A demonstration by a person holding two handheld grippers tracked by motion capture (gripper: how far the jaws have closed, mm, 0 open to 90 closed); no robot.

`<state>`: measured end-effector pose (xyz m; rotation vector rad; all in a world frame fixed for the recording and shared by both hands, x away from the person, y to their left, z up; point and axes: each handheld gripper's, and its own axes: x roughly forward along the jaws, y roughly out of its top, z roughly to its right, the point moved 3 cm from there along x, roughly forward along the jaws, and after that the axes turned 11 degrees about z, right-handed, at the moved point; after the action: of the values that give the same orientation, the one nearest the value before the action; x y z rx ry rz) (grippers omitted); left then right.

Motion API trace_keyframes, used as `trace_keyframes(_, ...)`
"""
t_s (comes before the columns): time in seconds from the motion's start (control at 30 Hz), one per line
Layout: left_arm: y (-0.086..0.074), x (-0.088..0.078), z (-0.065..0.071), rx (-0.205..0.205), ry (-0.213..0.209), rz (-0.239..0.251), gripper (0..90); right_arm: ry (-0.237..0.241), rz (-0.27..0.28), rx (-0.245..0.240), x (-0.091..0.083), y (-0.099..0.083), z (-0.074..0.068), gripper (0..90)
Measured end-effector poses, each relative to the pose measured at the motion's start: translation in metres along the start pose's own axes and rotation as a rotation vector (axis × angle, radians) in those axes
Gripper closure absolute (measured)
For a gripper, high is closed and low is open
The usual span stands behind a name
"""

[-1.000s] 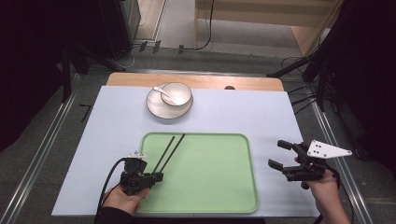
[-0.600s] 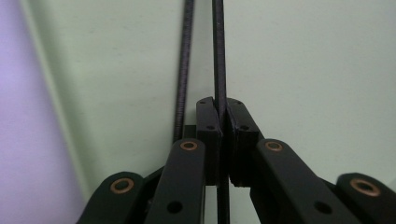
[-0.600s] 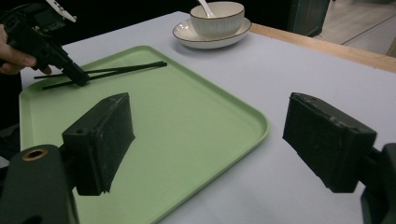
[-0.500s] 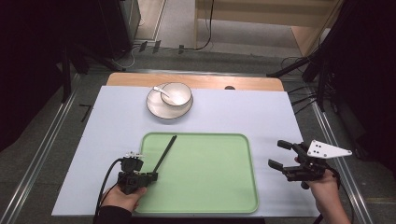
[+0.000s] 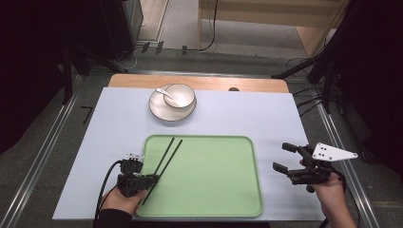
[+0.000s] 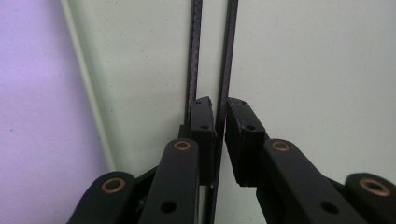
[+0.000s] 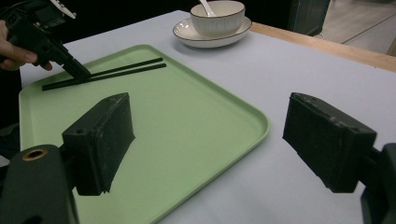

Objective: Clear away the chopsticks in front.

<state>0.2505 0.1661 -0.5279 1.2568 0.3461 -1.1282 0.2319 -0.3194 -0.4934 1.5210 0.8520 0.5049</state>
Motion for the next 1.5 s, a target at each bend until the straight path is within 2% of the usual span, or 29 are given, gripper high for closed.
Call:
trace_keyframes(0.13, 0.002, 0.001, 0.001, 0.008, -0.002, 0.000, 79.6, 0.000, -0.001, 0.000, -0.001, 0.000, 0.000, 16.4)
trace_keyframes(0.23, 0.003, 0.002, 0.002, 0.005, -0.021, -0.006, 77.0, -0.004, 0.004, 0.001, -0.001, 0.000, 0.000, 16.4)
trace_keyframes(0.4, 0.009, 0.000, 0.004, 0.018, -0.050, 0.020, 71.1, -0.006, 0.004, 0.006, -0.002, 0.000, -0.001, 16.4)
trace_keyframes(0.47, 0.015, -0.003, 0.005, 0.037, -0.074, 0.045, 61.8, -0.005, 0.003, 0.004, -0.003, 0.000, -0.001, 16.4)
trace_keyframes(0.53, 0.017, -0.003, 0.005, 0.040, -0.083, 0.047, 58.9, -0.005, 0.003, 0.005, -0.003, 0.000, 0.000, 16.4)
trace_keyframes(0.63, 0.023, -0.003, 0.005, 0.080, -0.106, 0.060, 56.2, -0.007, 0.005, 0.007, -0.003, 0.000, 0.000, 16.4)
trace_keyframes(0.67, 0.024, -0.003, 0.005, 0.091, -0.115, 0.057, 52.0, -0.007, 0.002, 0.010, -0.003, -0.001, 0.000, 16.4)
trace_keyframes(0.73, 0.028, -0.002, 0.004, 0.118, -0.139, 0.060, 50.1, -0.006, 0.002, 0.009, -0.003, -0.001, 0.000, 16.4)
trace_keyframes(0.77, 0.030, -0.002, 0.004, 0.130, -0.154, 0.064, 45.7, -0.008, 0.000, 0.007, -0.003, -0.001, 0.000, 16.4)
trace_keyframes(0.8, 0.035, -0.003, 0.003, 0.158, -0.172, 0.066, 43.2, -0.008, 0.000, 0.007, -0.003, -0.001, 0.000, 16.4)
trace_keyframes(0.9, 0.042, -0.005, 0.001, 0.169, -0.189, 0.081, 40.1, -0.010, -0.004, 0.006, -0.003, -0.001, 0.001, 16.4)
trace_keyframes(1.0, 0.054, -0.010, -0.003, 0.184, -0.236, 0.107, 35.9, -0.013, -0.003, 0.006, -0.003, -0.002, 0.001, 16.4)
trace_keyframes(1.03, 0.056, -0.011, -0.004, 0.192, -0.235, 0.111, 35.4, -0.013, -0.004, 0.008, -0.003, -0.002, 0.001, 16.4)
trace_keyframes(1.1, 0.067, -0.014, -0.008, 0.248, -0.245, 0.135, 34.0, -0.013, -0.005, 0.008, -0.003, -0.002, 0.001, 16.4)
trace_keyframes(1.13, 0.067, -0.014, -0.008, 0.248, -0.245, 0.135, 33.9, -0.013, -0.005, 0.008, -0.003, -0.002, 0.001, 16.4)
trace_keyframes(1.23, 0.074, -0.018, -0.014, 0.289, -0.257, 0.164, 32.2, -0.016, -0.006, 0.011, -0.003, -0.002, 0.001, 16.4)
trace_keyframes(1.3, 0.077, -0.024, -0.023, 0.311, -0.262, 0.185, 30.0, -0.018, -0.005, 0.013, -0.004, -0.003, 0.002, 16.4)
trace_keyframes(1.33, 0.077, -0.024, -0.023, 0.311, -0.262, 0.185, 29.9, -0.018, -0.005, 0.013, -0.004, -0.003, 0.002, 16.4)
trace_keyframes(1.5, 0.075, -0.035, -0.040, 0.334, -0.252, 0.199, 28.5, -0.025, -0.003, 0.015, -0.005, -0.003, 0.001, 16.4)
